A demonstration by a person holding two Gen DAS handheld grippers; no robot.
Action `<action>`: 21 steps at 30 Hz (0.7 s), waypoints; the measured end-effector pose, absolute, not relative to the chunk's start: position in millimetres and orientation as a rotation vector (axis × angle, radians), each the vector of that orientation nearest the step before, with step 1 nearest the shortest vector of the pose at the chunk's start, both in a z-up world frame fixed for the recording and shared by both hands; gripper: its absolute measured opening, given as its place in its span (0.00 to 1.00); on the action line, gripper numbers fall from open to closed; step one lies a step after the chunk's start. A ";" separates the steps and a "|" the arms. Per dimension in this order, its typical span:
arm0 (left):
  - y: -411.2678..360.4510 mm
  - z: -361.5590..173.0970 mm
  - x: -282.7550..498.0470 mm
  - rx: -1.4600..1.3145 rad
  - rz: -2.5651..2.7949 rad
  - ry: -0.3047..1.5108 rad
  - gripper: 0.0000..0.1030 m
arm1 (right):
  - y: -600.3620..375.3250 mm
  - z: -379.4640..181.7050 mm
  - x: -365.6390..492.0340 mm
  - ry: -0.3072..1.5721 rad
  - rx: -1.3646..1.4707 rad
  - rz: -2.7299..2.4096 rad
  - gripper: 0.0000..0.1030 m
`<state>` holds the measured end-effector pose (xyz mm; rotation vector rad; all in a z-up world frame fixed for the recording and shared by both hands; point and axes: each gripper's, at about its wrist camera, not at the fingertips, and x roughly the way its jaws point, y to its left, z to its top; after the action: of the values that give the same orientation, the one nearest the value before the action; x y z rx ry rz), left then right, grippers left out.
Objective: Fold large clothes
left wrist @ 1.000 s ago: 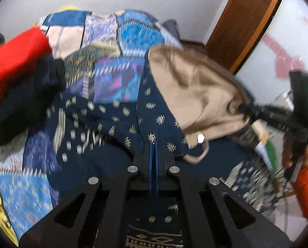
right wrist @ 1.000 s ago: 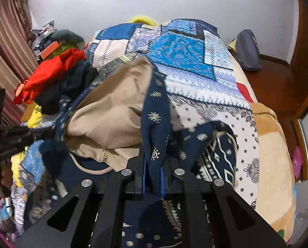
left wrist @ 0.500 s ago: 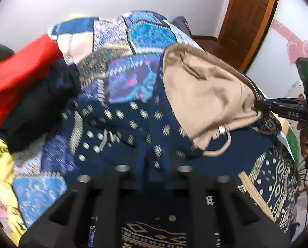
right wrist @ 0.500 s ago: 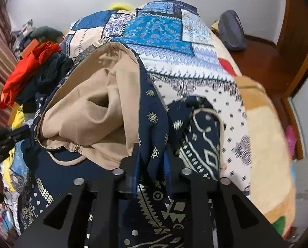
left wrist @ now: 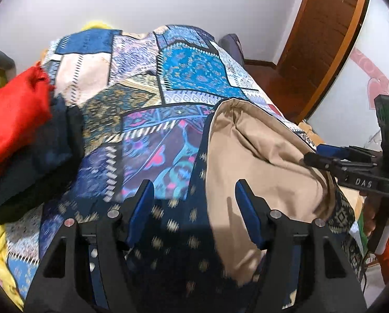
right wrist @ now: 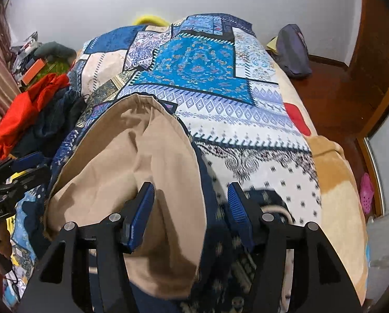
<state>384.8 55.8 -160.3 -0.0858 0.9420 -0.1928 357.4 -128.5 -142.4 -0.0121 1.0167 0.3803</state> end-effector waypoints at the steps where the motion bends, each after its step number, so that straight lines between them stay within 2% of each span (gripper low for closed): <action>1: 53.7 -164.1 391.8 -0.080 -0.199 0.953 0.62 | -126.2 -145.6 362.7 1.024 -0.016 0.381 0.53; 9: 46.4 -195.0 430.0 -0.086 -0.198 1.015 0.62 | -120.9 -163.7 384.6 1.050 0.022 0.429 0.53; 11: 46.6 -203.3 436.0 -0.084 -0.192 1.032 0.60 | -121.9 -168.2 385.9 1.042 0.061 0.438 0.46; 13: 48.3 -210.2 439.3 -0.105 -0.193 1.047 0.50 | -120.5 -177.3 387.4 1.072 0.091 0.459 0.23; 14: 49.5 -211.8 437.5 -0.117 -0.197 1.051 0.43 | -119.4 -179.8 388.1 1.081 0.099 0.463 0.19; 16: 49.9 -209.9 434.9 -0.123 -0.218 1.040 0.32 | -118.8 -180.5 386.3 1.085 0.116 0.463 0.12; 17: 49.3 -208.2 433.3 -0.121 -0.231 1.038 0.18 | -118.2 -178.0 384.0 1.082 0.118 0.475 0.10; 18: 48.9 -205.9 431.6 -0.115 -0.237 1.037 0.09 | -115.9 -172.9 380.2 1.073 0.104 0.493 0.10; 21: 46.8 -192.5 419.0 -0.081 -0.253 1.014 0.07 | -107.5 -150.2 364.5 1.004 0.020 0.518 0.08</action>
<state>419.0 46.8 -192.5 -0.0815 1.0137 -0.2527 364.5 -107.5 -150.2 0.0199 1.0044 0.5176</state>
